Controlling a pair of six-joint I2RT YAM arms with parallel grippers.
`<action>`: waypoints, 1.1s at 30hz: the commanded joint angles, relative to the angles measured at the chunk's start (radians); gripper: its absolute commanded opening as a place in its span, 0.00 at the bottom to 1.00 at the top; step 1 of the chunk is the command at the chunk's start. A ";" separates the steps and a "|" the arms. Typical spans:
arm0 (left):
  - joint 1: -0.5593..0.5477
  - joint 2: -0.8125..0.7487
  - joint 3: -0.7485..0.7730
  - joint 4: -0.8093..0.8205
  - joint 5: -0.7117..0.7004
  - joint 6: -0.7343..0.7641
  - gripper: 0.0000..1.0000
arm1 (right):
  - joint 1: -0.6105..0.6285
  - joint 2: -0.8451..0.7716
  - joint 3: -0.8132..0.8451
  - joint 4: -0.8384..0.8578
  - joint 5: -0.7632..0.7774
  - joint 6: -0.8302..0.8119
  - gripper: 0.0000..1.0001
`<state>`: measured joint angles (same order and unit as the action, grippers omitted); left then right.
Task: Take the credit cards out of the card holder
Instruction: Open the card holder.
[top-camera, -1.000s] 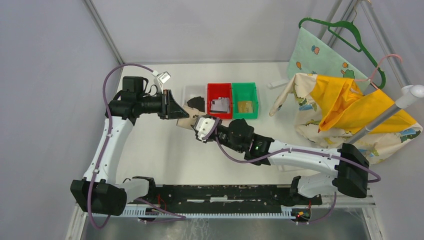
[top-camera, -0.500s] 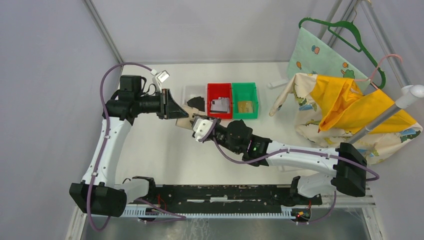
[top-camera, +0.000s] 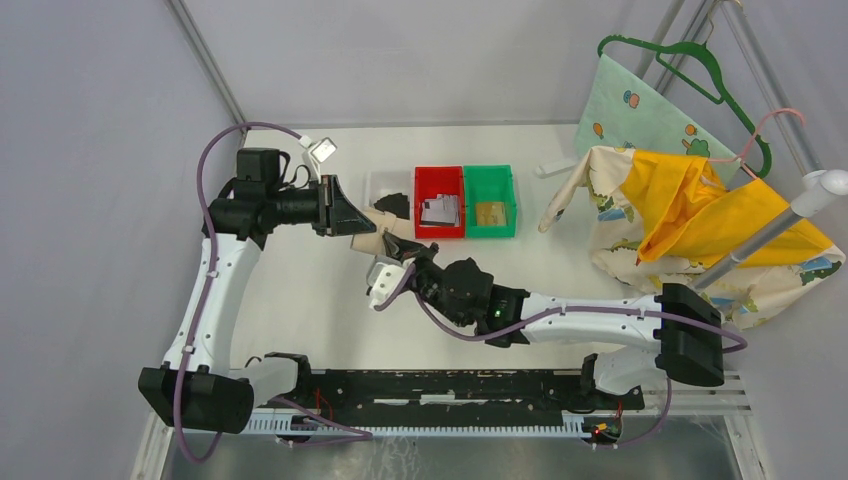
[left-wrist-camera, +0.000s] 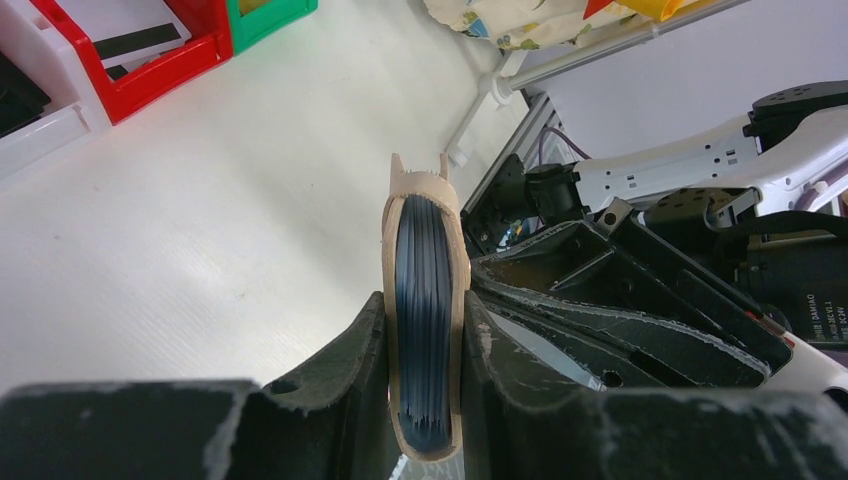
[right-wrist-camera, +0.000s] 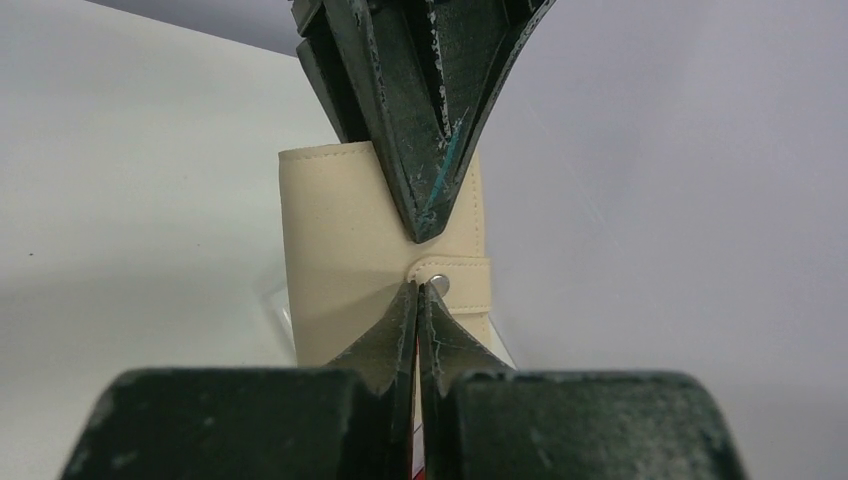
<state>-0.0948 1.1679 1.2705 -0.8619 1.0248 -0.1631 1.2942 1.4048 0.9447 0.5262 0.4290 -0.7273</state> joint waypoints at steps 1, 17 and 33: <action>-0.006 -0.017 0.050 -0.024 0.143 -0.035 0.02 | 0.000 0.016 0.017 0.096 0.079 -0.057 0.01; -0.006 -0.007 0.040 -0.127 0.159 0.074 0.02 | 0.000 0.021 0.018 0.296 0.172 -0.001 0.00; -0.008 0.025 0.058 -0.276 0.146 0.297 0.02 | -0.165 -0.102 -0.049 0.226 0.030 0.351 0.00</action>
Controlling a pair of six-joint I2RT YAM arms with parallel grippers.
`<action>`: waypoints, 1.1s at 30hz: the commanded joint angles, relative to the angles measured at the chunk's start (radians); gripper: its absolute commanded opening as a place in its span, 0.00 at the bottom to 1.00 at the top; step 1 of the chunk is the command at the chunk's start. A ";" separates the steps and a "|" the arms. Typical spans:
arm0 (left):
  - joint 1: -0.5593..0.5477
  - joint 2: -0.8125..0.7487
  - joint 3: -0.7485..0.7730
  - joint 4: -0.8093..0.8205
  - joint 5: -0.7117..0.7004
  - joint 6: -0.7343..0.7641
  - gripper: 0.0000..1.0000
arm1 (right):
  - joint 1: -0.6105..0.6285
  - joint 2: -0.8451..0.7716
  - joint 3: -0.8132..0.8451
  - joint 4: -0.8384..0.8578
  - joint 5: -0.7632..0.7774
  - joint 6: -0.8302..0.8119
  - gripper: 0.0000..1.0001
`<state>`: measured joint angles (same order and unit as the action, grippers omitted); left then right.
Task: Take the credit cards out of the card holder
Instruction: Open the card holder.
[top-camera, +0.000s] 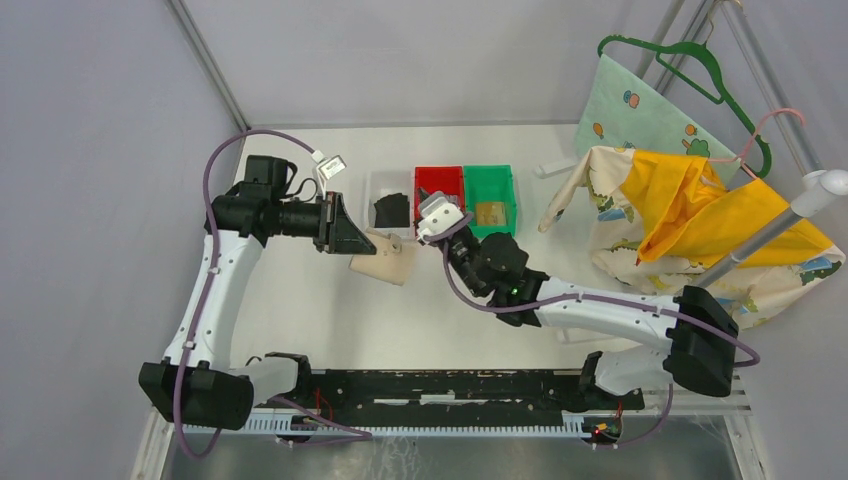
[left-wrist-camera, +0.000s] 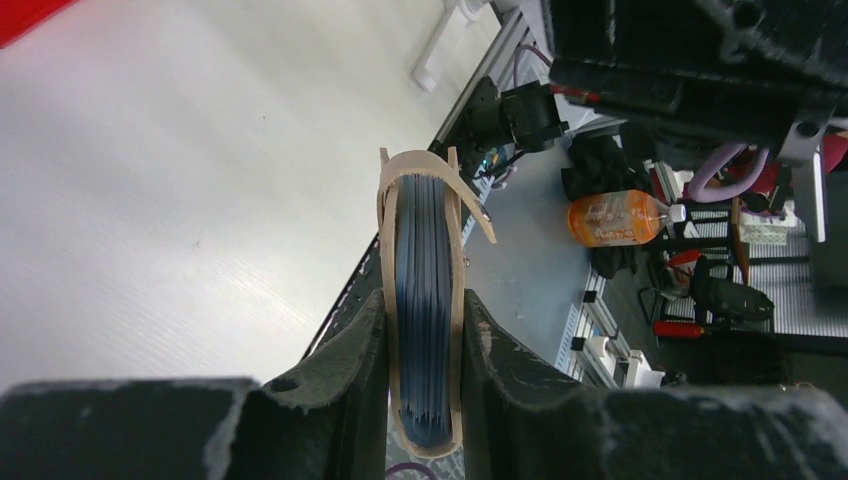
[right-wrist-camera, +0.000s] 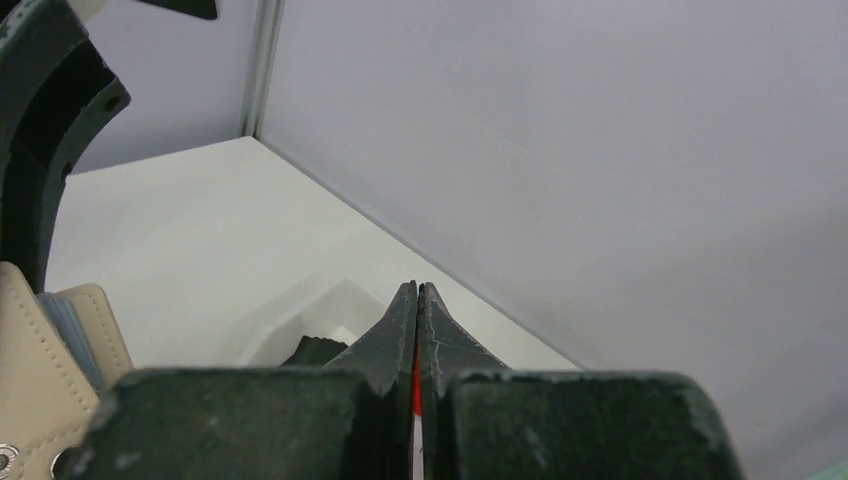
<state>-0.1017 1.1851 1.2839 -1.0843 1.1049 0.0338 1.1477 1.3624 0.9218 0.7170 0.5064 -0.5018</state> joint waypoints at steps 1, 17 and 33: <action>-0.001 0.010 0.048 -0.060 0.059 0.121 0.02 | -0.029 -0.069 -0.029 0.016 -0.059 0.155 0.00; 0.000 0.041 0.139 -0.100 0.097 0.225 0.02 | -0.222 -0.338 -0.281 0.016 -0.846 0.624 0.98; -0.001 -0.005 0.146 -0.098 0.208 0.189 0.02 | -0.221 -0.135 -0.166 0.150 -0.907 0.634 0.98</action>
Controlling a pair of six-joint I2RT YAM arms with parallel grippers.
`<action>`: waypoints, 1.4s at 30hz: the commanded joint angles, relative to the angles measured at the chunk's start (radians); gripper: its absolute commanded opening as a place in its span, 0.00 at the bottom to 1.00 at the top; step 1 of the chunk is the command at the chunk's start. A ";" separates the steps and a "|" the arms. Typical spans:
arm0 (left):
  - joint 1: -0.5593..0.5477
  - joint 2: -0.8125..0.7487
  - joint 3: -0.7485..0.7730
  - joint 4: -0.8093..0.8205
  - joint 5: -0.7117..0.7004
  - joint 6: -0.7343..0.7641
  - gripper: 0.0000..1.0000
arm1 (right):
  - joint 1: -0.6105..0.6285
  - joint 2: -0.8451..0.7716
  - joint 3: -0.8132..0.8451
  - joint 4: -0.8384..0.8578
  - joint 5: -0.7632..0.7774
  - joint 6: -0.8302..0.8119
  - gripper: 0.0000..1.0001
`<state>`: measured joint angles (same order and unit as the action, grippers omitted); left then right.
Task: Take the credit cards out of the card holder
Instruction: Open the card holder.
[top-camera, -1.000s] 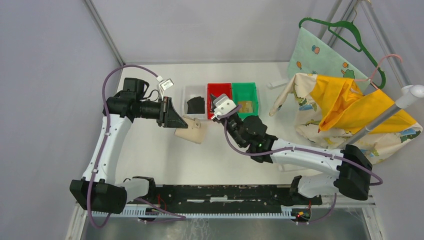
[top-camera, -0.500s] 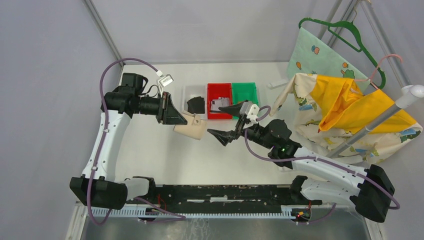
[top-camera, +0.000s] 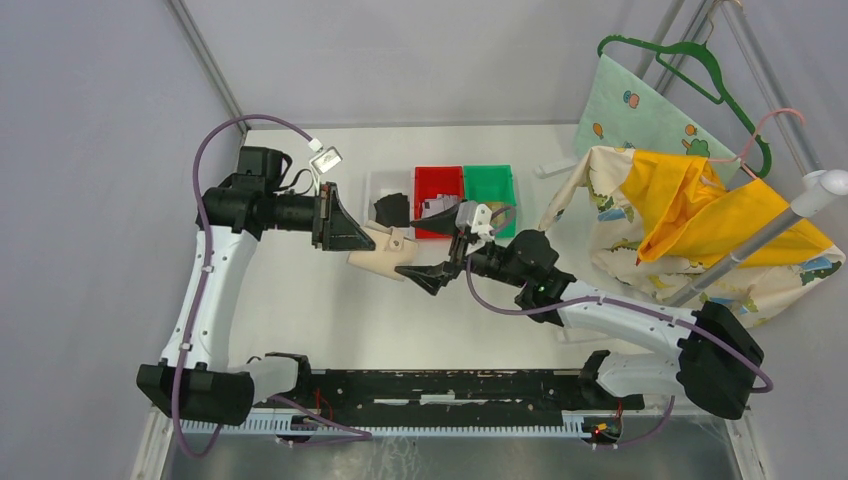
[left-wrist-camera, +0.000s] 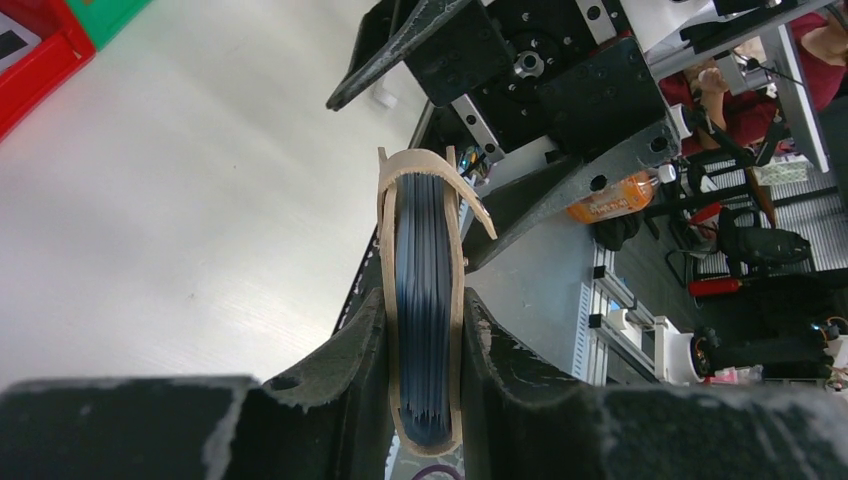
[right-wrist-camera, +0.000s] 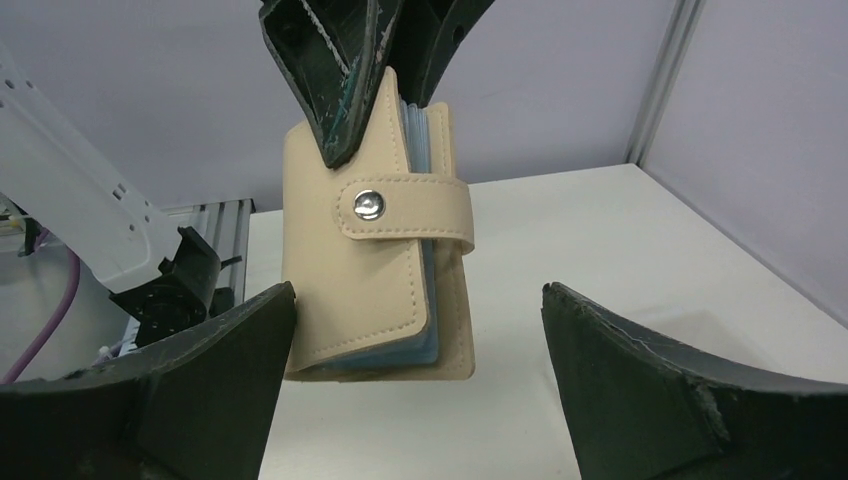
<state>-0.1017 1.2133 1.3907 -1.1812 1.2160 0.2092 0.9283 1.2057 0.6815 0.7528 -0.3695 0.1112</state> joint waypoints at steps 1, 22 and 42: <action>-0.002 -0.035 0.036 -0.001 0.100 0.012 0.02 | -0.002 0.030 0.084 0.122 -0.031 0.020 0.98; -0.002 -0.067 0.019 -0.029 0.134 0.069 0.02 | -0.032 0.084 0.126 0.250 -0.072 0.143 0.36; -0.002 -0.116 -0.004 -0.143 0.074 0.339 0.44 | -0.042 0.098 0.212 0.245 -0.159 0.390 0.00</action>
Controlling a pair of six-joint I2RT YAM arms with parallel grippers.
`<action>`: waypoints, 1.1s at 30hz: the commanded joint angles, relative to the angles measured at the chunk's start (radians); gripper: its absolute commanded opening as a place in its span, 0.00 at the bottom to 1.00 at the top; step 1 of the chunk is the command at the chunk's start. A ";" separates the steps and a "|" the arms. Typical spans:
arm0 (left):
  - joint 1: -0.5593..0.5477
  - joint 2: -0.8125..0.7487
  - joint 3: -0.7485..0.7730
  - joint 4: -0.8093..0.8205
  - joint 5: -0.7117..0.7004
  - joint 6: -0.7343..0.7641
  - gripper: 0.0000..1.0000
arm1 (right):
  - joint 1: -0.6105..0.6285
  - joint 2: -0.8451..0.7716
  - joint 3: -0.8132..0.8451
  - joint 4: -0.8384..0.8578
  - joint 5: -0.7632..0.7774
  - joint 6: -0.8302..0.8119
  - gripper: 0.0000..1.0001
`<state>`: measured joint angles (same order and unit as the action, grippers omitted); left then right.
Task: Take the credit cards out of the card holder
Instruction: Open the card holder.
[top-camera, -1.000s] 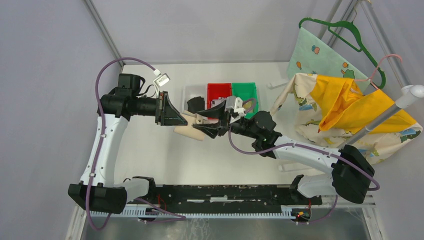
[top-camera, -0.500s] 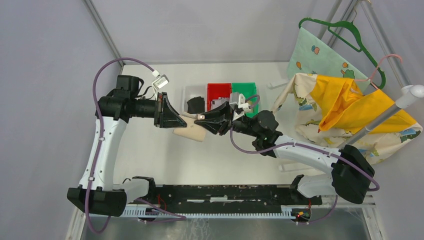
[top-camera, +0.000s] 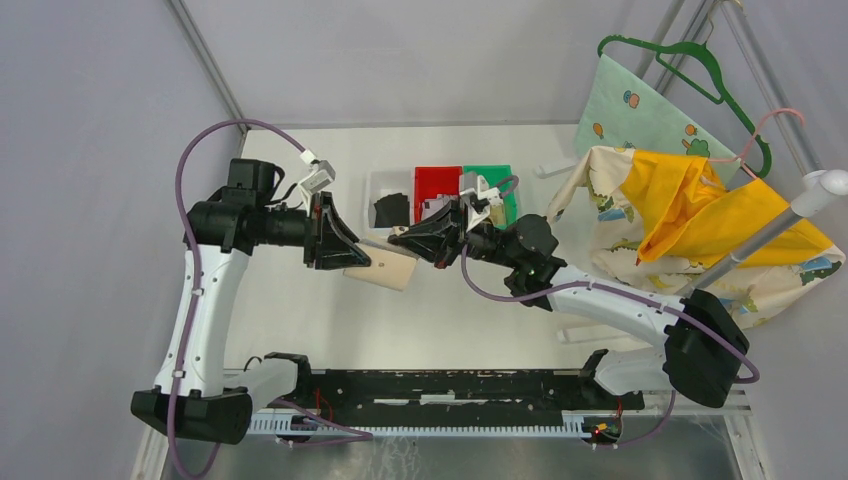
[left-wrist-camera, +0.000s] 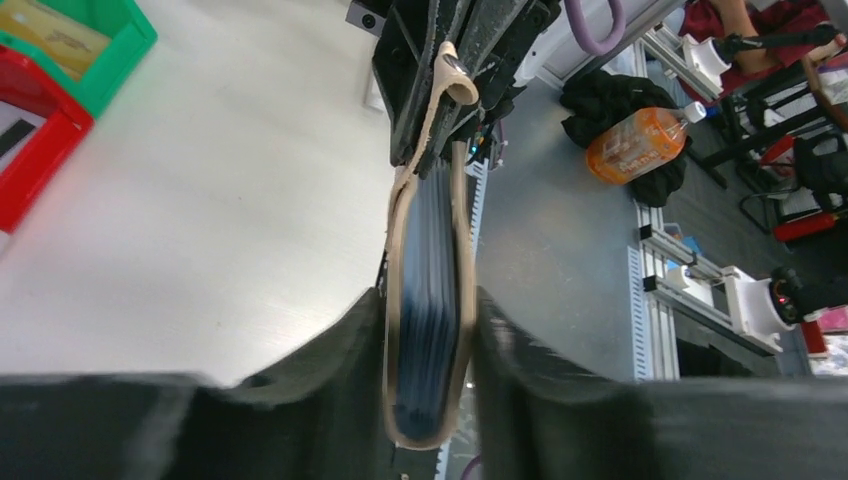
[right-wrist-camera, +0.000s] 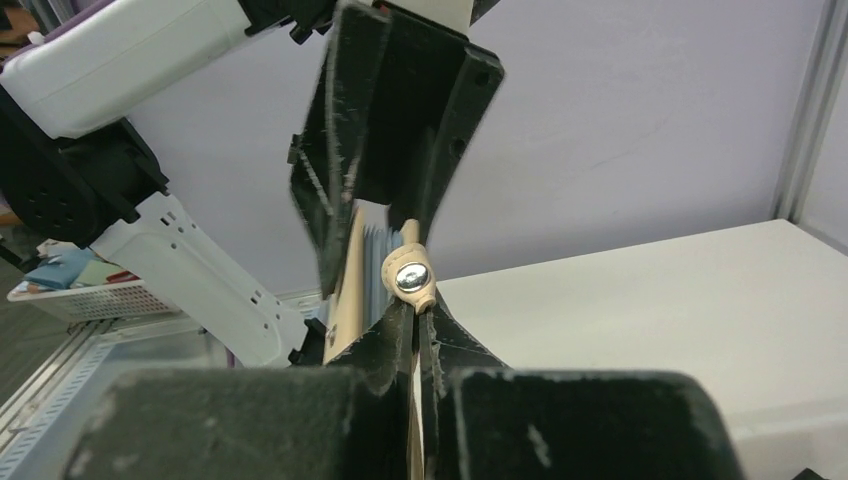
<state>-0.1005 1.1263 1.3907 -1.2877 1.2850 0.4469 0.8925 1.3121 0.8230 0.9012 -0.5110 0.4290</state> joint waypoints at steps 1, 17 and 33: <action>-0.003 -0.033 -0.010 -0.036 0.003 0.112 0.56 | -0.006 -0.008 0.071 0.098 -0.026 0.082 0.00; -0.002 -0.168 -0.242 0.296 -0.173 -0.003 0.92 | 0.026 -0.045 0.137 -0.062 -0.041 0.057 0.00; -0.003 -0.169 -0.238 0.481 -0.146 -0.226 0.14 | 0.117 -0.007 0.226 -0.238 0.034 -0.036 0.01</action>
<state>-0.1024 0.9539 1.1385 -0.9138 1.1290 0.3157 0.9848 1.3148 1.0191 0.6395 -0.4690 0.3950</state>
